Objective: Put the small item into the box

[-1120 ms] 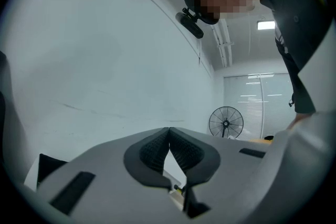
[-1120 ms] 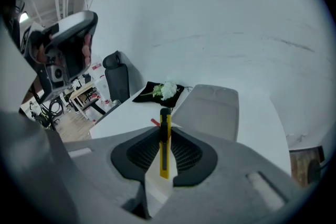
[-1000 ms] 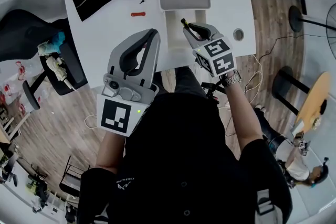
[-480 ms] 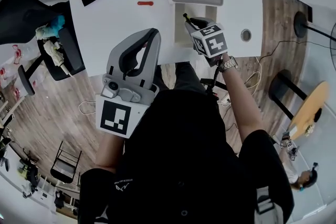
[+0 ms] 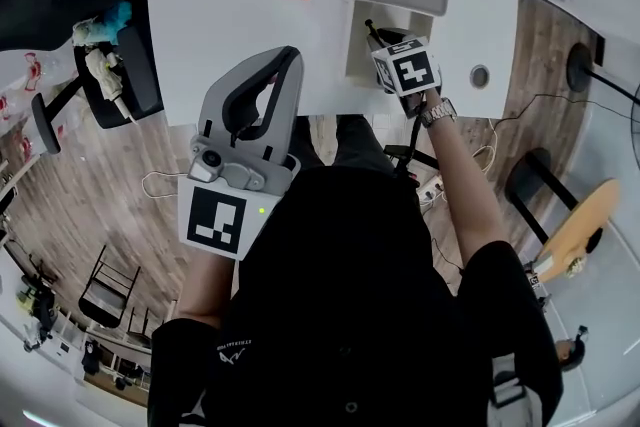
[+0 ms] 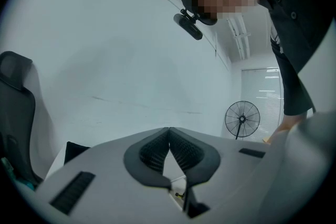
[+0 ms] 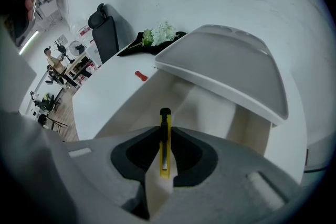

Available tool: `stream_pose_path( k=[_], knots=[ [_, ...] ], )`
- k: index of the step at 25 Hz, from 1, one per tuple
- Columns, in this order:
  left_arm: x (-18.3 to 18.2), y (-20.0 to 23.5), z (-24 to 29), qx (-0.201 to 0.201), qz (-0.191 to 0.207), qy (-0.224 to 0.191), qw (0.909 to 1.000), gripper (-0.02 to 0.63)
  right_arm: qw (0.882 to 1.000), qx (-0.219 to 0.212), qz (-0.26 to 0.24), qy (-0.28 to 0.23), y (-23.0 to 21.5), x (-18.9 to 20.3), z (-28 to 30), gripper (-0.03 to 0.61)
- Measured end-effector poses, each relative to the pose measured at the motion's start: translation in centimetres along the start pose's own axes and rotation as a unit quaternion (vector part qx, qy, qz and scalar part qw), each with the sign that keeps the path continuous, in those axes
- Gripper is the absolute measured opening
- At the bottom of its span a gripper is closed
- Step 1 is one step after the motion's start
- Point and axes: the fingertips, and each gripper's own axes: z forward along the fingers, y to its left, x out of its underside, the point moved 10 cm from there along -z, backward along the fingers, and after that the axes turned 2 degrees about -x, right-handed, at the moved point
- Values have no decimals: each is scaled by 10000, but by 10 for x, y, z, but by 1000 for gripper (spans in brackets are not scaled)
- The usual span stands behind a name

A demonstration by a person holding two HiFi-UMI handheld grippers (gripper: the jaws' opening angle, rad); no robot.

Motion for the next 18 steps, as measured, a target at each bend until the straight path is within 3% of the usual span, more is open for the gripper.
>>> stream_pose_path(
  k=[12, 18],
  knots=[
    [5, -15, -11, -209, -7, -50, 9998, 5, 9997, -51, -222, 37, 2, 1, 5, 83],
    [2, -22, -14, -259, 49, -152, 9995, 5, 9987, -72, 37, -497, -1, -5, -28, 83]
  ],
)
